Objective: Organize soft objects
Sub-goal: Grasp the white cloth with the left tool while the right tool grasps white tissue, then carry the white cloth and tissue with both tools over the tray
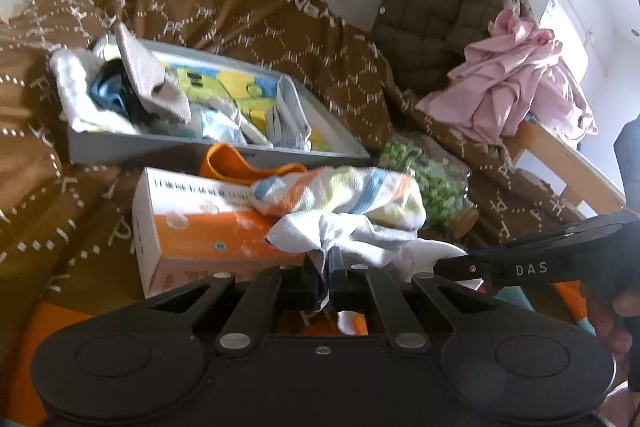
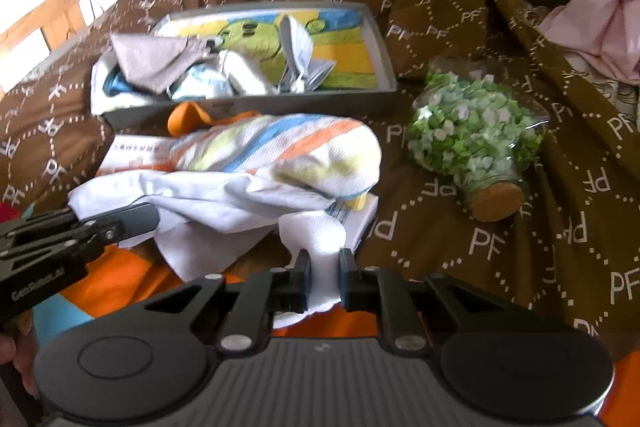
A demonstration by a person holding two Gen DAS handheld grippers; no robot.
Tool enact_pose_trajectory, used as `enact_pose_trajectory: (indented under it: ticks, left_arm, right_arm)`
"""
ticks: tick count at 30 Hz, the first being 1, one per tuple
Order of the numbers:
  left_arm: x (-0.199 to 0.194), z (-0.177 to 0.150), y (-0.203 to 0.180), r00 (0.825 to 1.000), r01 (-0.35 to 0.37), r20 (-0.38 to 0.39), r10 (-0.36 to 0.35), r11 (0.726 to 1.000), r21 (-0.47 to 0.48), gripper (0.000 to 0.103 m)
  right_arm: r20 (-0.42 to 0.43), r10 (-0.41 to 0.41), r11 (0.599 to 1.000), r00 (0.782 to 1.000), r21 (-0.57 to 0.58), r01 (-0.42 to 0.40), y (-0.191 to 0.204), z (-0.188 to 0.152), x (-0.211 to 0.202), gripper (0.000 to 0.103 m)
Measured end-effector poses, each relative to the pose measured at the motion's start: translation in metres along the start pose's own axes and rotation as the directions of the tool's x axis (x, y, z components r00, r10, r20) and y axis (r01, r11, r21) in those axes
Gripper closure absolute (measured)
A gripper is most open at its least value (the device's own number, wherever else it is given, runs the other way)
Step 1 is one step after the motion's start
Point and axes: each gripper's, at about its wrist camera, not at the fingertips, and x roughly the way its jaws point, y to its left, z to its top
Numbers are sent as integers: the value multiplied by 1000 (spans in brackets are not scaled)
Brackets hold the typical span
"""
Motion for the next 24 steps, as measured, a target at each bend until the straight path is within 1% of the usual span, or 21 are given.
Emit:
enact_pose_trajectory:
  ticks: [6,9,12,18,20,24]
  left_arm:
    - [-18,5,-9,997,15,73,-17,999,32,100]
    - [-27,10,-12,994,19,106,-23,999,34,100]
    - [-35,15,-14,990,17,137,-21,999,34,100]
    - [-48,30,-16,978,16,206,-21,1000,25,100]
    - [-52,36,-17,973,16,230,-22,1000,26,100]
    - [-58,57,-18,960,7,280,-16,999,32,100]
  right_arm:
    - [101,38,996,994,82,-47,-13,0,-17,88]
    - [165,57,991,985,106,-75,-17,1,-25,88]
    - [233,74,988,970,112,-103,-17,3,-33,88]
    - [380,110,989,919,46,-137,-3,8,-45,88]
    - [428,114,991,897,16,-133,3,11,-47,88]
    - [493,138,987,859,5,-162,9,18,-48,87]
